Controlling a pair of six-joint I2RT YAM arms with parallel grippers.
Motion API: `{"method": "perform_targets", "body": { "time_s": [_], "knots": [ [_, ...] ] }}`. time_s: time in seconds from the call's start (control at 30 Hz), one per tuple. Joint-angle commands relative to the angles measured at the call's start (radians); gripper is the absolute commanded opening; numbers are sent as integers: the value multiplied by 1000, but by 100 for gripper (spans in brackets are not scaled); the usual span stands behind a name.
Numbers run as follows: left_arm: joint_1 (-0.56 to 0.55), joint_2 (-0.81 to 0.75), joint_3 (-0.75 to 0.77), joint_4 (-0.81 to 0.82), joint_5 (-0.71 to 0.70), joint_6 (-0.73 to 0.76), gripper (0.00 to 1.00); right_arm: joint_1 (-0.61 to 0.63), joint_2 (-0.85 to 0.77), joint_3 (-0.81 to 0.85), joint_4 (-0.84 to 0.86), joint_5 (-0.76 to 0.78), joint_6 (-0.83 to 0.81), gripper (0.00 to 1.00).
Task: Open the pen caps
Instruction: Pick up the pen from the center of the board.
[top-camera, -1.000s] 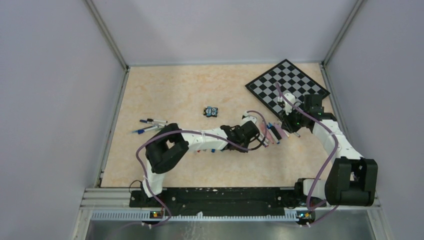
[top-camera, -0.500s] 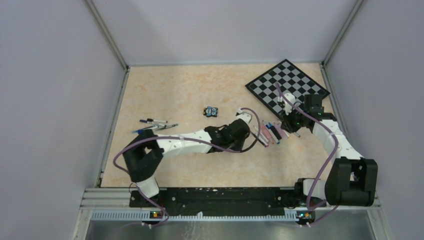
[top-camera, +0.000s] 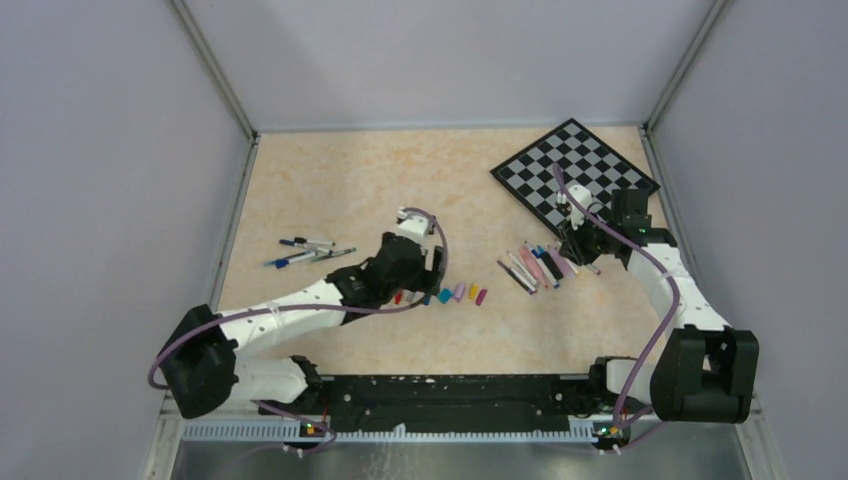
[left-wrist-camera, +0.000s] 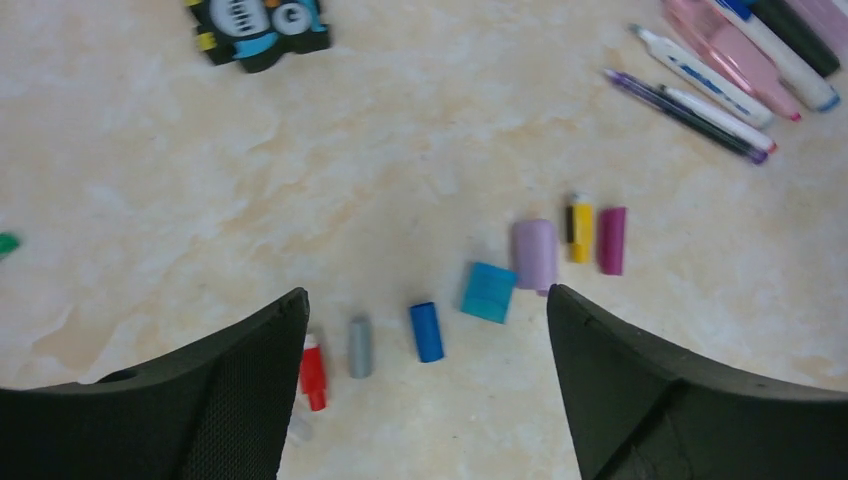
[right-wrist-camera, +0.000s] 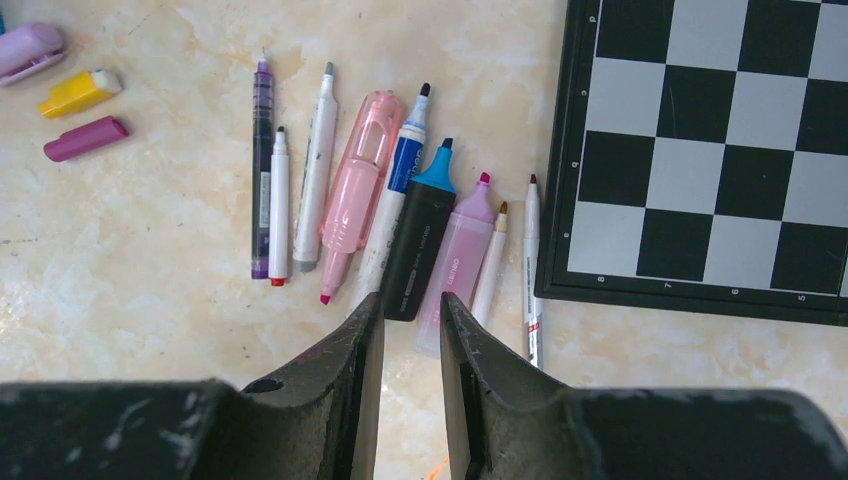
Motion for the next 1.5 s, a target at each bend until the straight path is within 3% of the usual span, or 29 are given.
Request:
{"method": "perform_targets", "body": {
  "time_s": [0.0, 0.23, 0.6, 0.83, 1.03, 1.13, 1.47],
  "knots": [
    [159, -125, -87, 75, 55, -44, 96, -8, -32, 26, -2, -40, -21, 26],
    [373, -210, -157, 73, 75, -180, 99, -8, -37, 26, -6, -50, -26, 26],
    [654, -98, -50, -25, 137, -257, 98, -8, -45, 25, -8, -56, -29, 26],
    [786, 47, 73, -102, 159, -360, 88, -8, -46, 24, -10, -55, -32, 26],
    [852, 253, 287, -331, 108, -447, 59, -8, -47, 23, -12, -56, -33, 26],
    [878, 359, 373, -425, 97, -474, 52, -8, -47, 23, -11, -55, -35, 26],
    [918, 457, 429, -445, 55, -505, 45, -8, -44, 21, -8, -49, -38, 26]
  ]
}}
